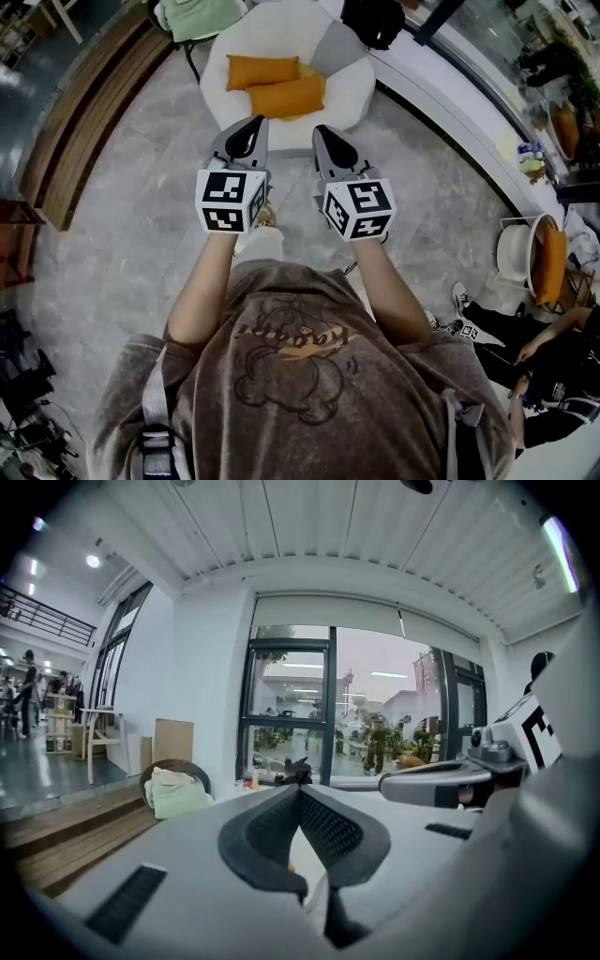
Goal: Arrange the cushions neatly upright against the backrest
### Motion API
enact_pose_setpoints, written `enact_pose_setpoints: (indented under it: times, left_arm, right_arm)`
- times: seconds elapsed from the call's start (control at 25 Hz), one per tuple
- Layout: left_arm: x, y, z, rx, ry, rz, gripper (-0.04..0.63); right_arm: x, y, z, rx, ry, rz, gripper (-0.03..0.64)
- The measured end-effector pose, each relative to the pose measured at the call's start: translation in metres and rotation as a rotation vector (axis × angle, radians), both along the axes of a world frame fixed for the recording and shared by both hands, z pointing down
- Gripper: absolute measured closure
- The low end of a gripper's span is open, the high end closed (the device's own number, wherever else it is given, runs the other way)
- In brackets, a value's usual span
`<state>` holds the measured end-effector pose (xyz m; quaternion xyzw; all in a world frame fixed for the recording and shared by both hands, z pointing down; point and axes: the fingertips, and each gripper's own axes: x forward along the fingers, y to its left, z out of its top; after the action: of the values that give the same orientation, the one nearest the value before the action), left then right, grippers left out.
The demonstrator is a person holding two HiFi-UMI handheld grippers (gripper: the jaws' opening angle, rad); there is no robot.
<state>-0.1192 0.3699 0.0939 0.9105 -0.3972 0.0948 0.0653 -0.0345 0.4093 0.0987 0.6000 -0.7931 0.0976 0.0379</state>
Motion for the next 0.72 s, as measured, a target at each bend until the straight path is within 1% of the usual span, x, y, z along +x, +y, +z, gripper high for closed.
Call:
enact_pose_setpoints:
  times: [0.4,0.52,0.72]
  left_arm:
    - [-0.005,-0.089,-0.001,-0.003,-0.02,0.063,0.591]
    - [-0.007,-0.11,-0.001,0.002,-0.025,0.083,0.591]
    - [-0.009,-0.14,0.003,-0.023,-0.01,0.093,0.591]
  right_arm:
    - [-0.005,-0.093,-0.005,0.005,-0.011,0.043,0.598]
    - [-0.01,-0.115,-0.008,0.014,-0.011,0.051,0.597]
    - [-0.012,-0.139,-0.006,0.001,0.006,0.056,0.597]
